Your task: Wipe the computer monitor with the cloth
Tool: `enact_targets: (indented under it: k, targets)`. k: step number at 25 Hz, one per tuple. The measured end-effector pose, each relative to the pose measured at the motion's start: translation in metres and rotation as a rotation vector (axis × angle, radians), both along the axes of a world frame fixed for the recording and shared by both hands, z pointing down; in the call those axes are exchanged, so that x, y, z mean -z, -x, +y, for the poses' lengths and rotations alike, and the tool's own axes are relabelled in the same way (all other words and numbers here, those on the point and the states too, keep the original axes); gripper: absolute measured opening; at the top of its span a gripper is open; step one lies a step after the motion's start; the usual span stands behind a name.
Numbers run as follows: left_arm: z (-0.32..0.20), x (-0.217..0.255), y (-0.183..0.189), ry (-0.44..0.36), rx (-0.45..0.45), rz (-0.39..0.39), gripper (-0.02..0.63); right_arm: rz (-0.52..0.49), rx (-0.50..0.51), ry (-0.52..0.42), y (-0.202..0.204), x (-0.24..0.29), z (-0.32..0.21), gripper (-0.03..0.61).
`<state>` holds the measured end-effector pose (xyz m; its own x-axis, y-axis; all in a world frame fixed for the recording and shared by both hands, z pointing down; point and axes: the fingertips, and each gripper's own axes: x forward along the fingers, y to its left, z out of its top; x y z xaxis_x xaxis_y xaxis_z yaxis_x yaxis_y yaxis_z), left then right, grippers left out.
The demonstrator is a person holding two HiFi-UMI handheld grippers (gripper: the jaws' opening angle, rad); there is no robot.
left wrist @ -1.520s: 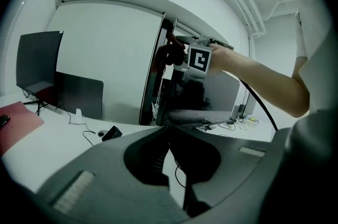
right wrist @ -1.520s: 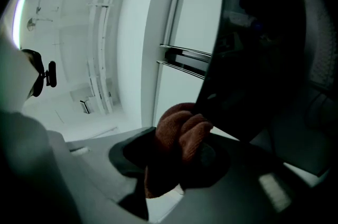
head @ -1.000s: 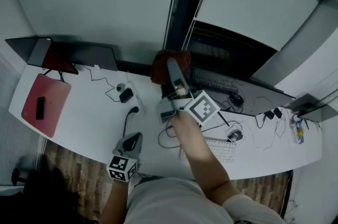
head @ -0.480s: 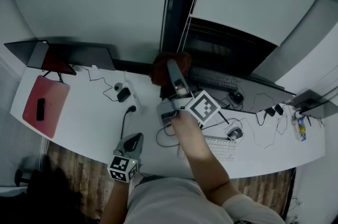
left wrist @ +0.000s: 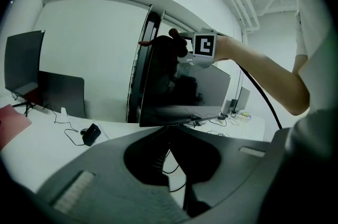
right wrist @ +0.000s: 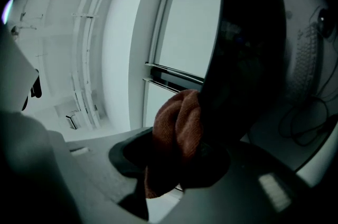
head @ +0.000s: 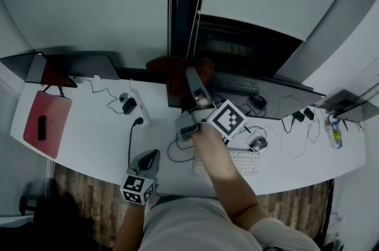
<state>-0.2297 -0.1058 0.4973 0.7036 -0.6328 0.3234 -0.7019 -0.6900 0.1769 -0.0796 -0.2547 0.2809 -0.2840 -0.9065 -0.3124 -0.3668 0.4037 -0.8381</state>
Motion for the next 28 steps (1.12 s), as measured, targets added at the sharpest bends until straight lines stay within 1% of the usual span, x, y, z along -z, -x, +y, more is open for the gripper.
enact_targets:
  k: [18,28]
  targets:
    - [0.018,0.003,-0.089,-0.002,-0.132,-0.003,0.009,0.018,-0.139,0.034,-0.116,-0.005,0.045,0.156]
    - [0.025,0.004,-0.147,0.001,-0.218,-0.003,0.009,0.005,-0.240,0.075,-0.193,-0.015,0.073,0.156]
